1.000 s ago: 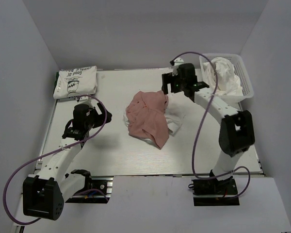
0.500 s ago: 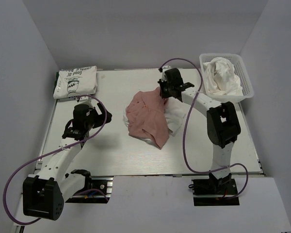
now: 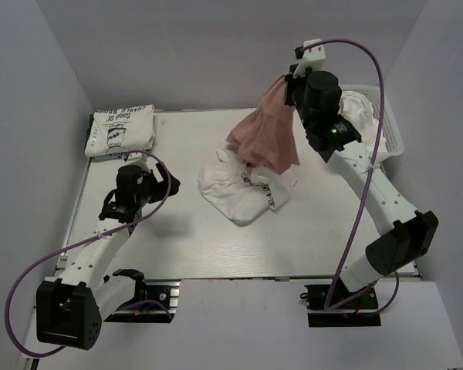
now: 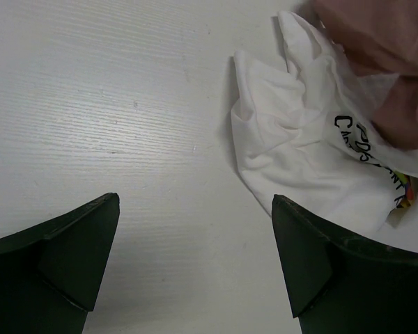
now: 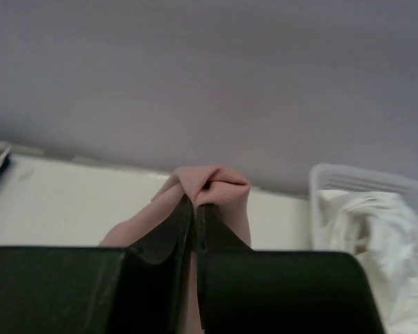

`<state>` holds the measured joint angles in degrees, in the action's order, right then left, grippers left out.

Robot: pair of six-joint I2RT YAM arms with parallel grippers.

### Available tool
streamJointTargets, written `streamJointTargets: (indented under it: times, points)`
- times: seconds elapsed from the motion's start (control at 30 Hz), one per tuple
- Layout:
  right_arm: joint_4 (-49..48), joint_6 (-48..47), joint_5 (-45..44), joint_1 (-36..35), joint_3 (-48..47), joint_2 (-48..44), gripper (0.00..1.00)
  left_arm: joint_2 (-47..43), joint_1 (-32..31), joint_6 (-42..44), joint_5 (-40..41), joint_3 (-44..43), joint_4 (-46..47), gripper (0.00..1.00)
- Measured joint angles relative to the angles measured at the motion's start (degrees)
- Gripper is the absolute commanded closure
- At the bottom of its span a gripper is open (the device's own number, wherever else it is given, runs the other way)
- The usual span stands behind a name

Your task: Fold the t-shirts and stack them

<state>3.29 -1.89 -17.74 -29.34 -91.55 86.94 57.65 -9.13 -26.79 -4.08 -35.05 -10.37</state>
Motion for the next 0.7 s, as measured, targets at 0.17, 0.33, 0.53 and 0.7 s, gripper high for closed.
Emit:
streamJointTargets:
  times: [0.17,0.33,0.53,0.7]
  points:
    - [-1.31,-6.54,-13.09,3.19,-11.56,5.60,1.00,1.11,0.00,0.26,-1.09,0.00,0.98,0.00]
    - [-5.46,-15.15,-24.22,9.22,-23.28,11.78,1.00,3.08,0.00,0.96,-1.53,0.00,0.94,0.00]
    - [-7.37,-19.08,-27.06,18.64,-28.57,15.10,1.00,6.21,0.00,1.44,-1.75,-0.02,1.60,0.00]
    - [-7.74,-17.31,-25.66,24.02,-26.38,18.97,1.00,10.93,-0.04,1.64,-2.45,-0.39,1.55,0.00]
